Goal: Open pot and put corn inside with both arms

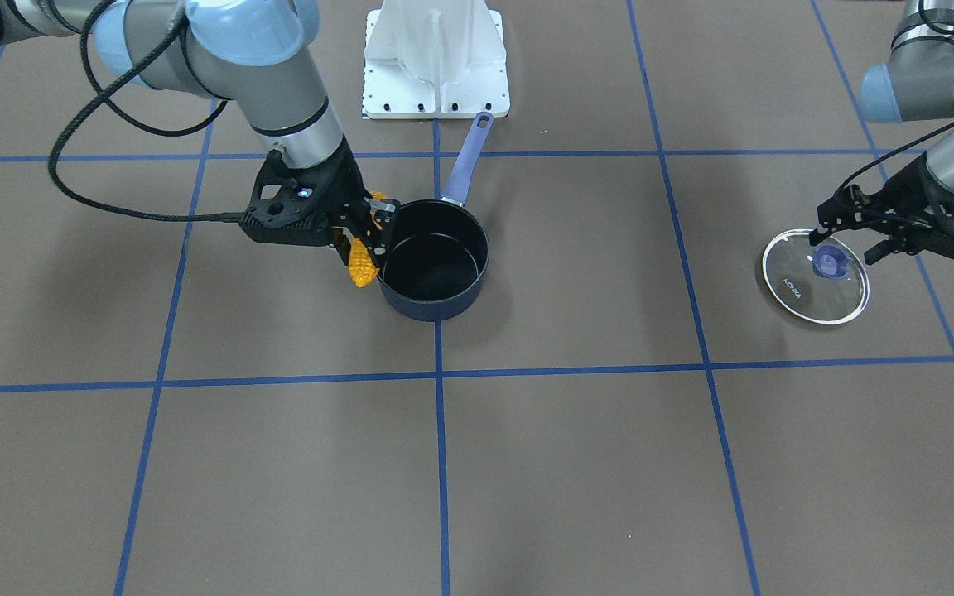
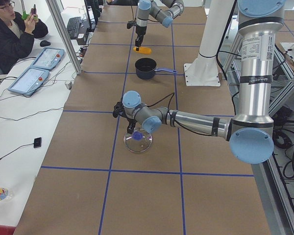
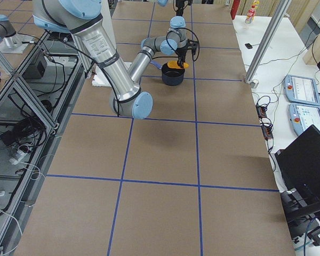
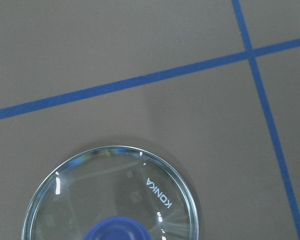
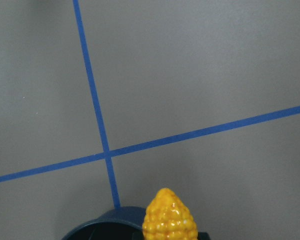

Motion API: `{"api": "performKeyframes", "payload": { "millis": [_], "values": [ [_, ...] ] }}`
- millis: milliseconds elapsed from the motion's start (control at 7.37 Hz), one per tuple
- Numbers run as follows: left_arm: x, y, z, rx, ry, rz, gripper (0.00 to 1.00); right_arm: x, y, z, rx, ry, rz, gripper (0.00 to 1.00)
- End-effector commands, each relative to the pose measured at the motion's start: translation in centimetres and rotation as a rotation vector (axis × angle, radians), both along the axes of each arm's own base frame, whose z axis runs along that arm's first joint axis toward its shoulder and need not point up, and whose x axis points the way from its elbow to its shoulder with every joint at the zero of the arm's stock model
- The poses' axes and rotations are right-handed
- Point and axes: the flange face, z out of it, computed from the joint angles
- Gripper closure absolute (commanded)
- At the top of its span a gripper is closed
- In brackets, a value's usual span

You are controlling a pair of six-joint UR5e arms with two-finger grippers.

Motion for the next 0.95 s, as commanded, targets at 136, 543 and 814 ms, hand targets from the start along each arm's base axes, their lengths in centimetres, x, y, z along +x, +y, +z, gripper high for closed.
{"api": "performKeyframes", "payload": {
  "millis": [136, 543, 814],
  "values": [
    [-1.2, -0.5, -2.6, -0.013, 0.007, -0.018, 0.03, -5.0, 2.1, -1.3, -0.008, 0.014, -0.009, 1.0],
    [-1.6, -0.5, -2.9, -0.011, 0.016, -0.02, 0.03, -6.8, 2.0, 0.4, -0.002, 0.057, -0.009, 1.0],
    [-1.7, -0.5, -3.1, -0.008, 0.017, -0.021, 0.03, -6.9, 2.1, 0.6, 0.004, 0.063, -0.005, 0.98]
  ]
}}
